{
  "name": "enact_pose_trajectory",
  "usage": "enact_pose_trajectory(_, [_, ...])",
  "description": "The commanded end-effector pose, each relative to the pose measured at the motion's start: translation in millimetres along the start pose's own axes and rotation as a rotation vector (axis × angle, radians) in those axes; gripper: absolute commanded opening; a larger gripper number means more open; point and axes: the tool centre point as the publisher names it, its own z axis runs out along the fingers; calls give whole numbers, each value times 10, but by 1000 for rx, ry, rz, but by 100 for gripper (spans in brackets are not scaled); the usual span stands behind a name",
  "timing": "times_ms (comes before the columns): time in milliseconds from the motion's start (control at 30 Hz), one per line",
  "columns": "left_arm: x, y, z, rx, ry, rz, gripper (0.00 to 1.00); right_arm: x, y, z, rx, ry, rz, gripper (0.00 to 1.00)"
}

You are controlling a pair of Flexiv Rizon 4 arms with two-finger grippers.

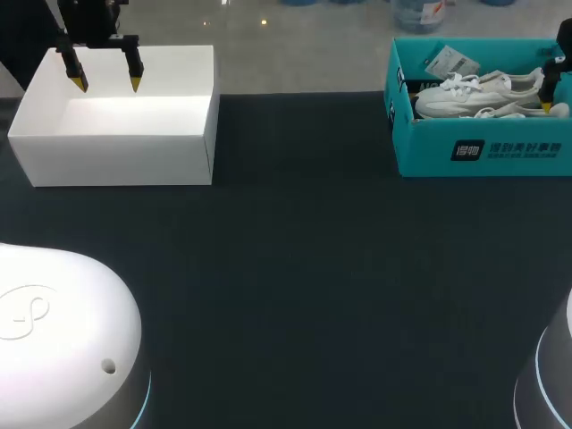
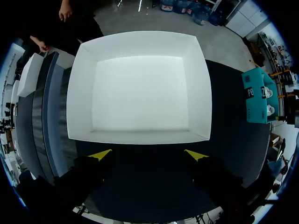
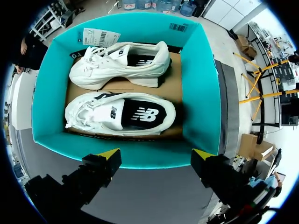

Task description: Take the shoe out of the shoebox, open the shoe tongue, remove and reinsert the insole, then place the shoe into the shoebox

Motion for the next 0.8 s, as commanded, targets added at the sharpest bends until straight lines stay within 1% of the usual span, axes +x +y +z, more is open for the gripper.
enact_pose_trajectory(33, [0,0,0,0,0,0,100,-35,182,128,26,7,17,100])
enact_pose_trajectory(133, [0,0,0,0,0,0,100,-45,225,175,5,-14,20,100])
enact_pose_trajectory(300, [0,0,0,0,0,0,100,-43,284,262,-37,-8,36,100])
enact_pose_trajectory(433, [0,0,0,0,0,0,100,-19,310,356,-52,-7,77,100])
enact_pose_trajectory(667, [0,0,0,0,0,0,100,-28,306,542,-38,-11,87,100])
enact_pose_trajectory(800, [0,0,0,0,0,0,100,-43,332,608,-41,3,95,100])
